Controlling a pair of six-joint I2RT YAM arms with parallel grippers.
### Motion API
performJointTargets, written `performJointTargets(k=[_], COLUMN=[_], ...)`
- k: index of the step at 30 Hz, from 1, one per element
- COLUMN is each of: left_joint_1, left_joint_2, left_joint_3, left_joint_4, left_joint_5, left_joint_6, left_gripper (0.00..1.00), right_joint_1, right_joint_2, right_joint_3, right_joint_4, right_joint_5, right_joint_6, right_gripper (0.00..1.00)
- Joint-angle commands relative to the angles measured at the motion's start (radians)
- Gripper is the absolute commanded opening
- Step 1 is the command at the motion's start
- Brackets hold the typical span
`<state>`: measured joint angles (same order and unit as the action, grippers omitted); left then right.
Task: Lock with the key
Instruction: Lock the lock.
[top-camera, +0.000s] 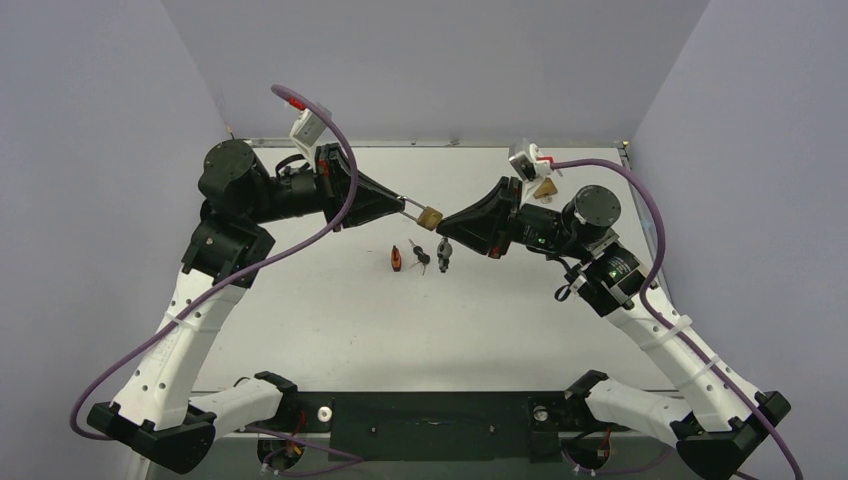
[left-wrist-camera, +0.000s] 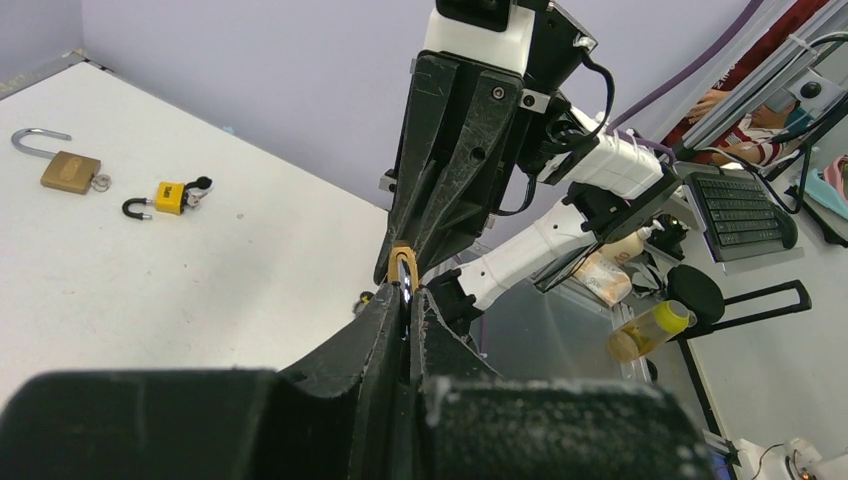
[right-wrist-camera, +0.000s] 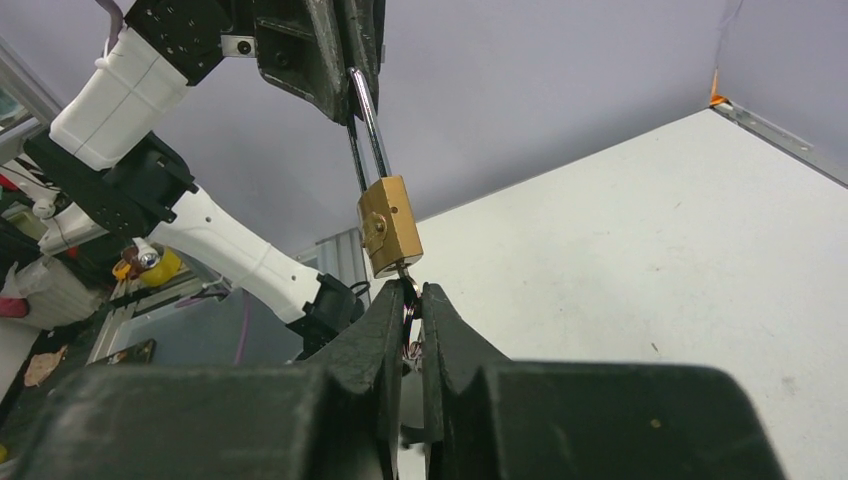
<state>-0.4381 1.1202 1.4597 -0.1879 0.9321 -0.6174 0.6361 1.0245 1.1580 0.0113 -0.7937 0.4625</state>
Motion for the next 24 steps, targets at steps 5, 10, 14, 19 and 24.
performJointTargets(k=[5,10,14,19,24], left_joint_1=[0.012,0.028,0.030,0.005,-0.163], left_joint_2=[-0.004,0.005,0.014,0.010,0.020], left_joint_3=[0.099,0.126,0.136,0.071,-0.056], left_joint_4=[-0.050,-0.066,-0.074,-0.143,-0.284], left_joint_5=[-0.040,-0.042,-0.049,-0.185,-0.599], left_joint_6=[0.078,0.098,0.099,0.139,0.221], left_gripper=[0.00,0.00,0.00,0.00,0.00], right_joint_1=[-0.020,-0.040,-0.066,-0.081,-0.077], right_joint_2=[-0.035,-0.077,-0.110,-0.106,-0.044], right_joint_3=[-0.014,-0.075,-0.131,-0.165,-0.191], right_joint_4=[-0.046,-0.049,-0.059,-0.137,-0.189], right_joint_5=[0.036,0.048,0.067,0.206,0.446], right_joint_6=[-0.067,-0.071,-0.068,-0.066,-0.009], right_gripper=[0.00,0.00,0.00,0.00,0.00])
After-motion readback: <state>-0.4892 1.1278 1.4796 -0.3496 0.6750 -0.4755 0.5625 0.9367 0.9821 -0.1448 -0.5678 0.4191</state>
